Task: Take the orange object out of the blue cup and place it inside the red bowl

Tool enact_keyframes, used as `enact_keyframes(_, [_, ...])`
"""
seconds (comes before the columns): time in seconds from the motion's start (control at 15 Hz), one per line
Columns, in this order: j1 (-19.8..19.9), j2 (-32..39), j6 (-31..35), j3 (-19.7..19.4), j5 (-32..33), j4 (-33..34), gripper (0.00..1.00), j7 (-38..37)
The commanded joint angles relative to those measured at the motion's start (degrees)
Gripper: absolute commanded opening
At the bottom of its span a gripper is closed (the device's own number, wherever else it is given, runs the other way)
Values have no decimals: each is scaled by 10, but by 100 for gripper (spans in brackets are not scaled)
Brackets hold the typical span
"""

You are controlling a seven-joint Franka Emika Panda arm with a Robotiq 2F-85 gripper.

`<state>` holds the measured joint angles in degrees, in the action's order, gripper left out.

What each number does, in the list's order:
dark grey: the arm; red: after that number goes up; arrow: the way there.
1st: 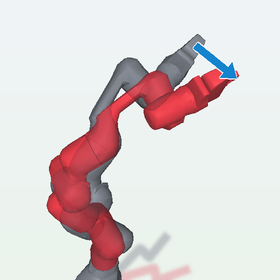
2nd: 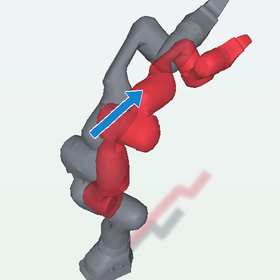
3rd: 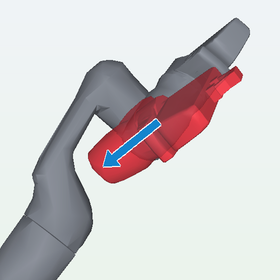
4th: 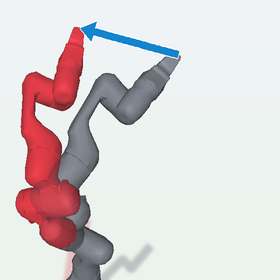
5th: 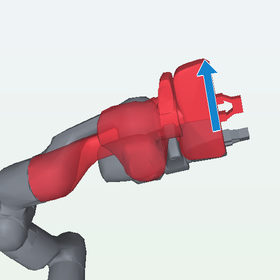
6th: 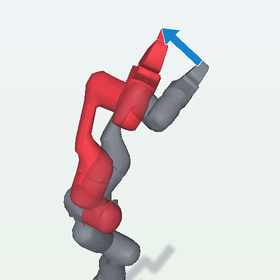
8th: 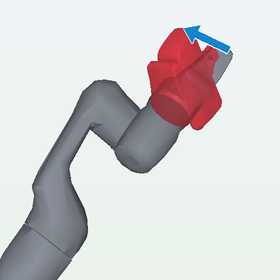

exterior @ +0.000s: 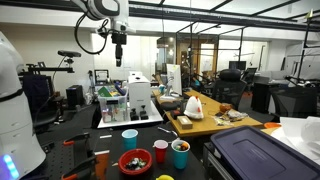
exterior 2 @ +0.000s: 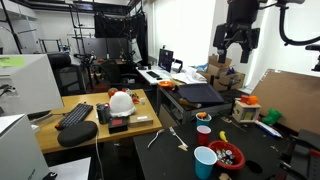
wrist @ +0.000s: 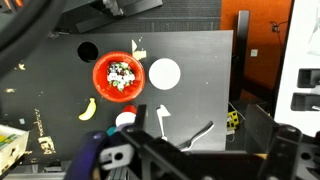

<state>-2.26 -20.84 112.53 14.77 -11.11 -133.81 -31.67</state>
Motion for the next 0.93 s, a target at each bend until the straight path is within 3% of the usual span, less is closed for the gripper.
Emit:
enact_keyframes(0.0, [-2, 70, 38, -20, 1, 34, 100, 3])
enact_keyframes(0.4, [0, 159, 128, -51, 43, 51, 100, 2])
enact_keyframes(0.87, [5, 242, 179, -102, 83, 94, 100, -4])
